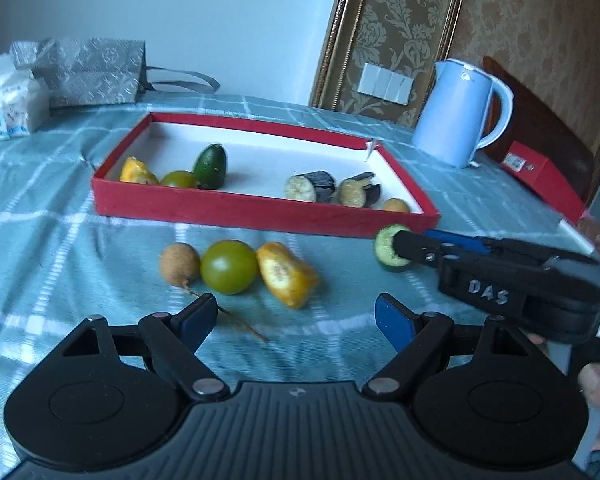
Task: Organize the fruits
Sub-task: 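Move the right gripper onto a green cucumber chunk and close it, then lift the cucumber chunk with the right gripper while the left gripper grasps a yellow pepper piece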
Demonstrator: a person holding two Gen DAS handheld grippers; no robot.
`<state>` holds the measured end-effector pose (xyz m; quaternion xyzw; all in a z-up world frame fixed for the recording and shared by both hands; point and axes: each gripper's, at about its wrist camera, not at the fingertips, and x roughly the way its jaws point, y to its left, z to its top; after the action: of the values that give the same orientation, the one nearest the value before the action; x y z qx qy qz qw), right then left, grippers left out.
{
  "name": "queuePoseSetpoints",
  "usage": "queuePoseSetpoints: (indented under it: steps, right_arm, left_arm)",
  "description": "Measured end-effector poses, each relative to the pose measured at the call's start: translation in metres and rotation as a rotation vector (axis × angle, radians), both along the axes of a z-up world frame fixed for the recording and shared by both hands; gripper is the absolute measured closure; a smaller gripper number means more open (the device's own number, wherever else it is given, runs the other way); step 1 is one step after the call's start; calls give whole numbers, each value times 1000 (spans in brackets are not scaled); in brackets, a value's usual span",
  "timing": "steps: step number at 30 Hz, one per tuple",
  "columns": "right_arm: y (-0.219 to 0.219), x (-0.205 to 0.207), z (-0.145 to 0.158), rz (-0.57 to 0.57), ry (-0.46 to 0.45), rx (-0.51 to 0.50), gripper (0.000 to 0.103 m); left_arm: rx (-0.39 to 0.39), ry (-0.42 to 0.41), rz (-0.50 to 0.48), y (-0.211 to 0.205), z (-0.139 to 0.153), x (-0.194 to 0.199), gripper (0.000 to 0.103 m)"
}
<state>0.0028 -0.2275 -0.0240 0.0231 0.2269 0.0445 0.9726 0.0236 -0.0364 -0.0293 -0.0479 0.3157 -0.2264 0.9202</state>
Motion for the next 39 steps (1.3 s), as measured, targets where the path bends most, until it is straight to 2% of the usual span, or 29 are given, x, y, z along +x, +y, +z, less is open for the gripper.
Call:
queuePoseSetpoints:
  steps: [9, 17, 27, 30, 39]
  right_arm:
    - [-7, -3, 3, -62, -24, 4, 79]
    - [-10, 8, -6, -67, 56, 0, 81]
    - [-18, 12, -7, -49, 64, 50, 81]
    - [-19, 11, -7, -46, 68, 52, 81]
    - [-23, 9, -9, -65, 88, 65, 71]
  left_arm:
    - [-139, 64, -25, -6, 0, 10, 17]
    - [-129, 84, 15, -12, 0, 20, 17]
    - [-118, 69, 35, -18, 1, 25, 17]
    - [-89, 56, 34, -21, 1, 27, 26]
    - [-96, 89, 49, -22, -1, 42, 37]
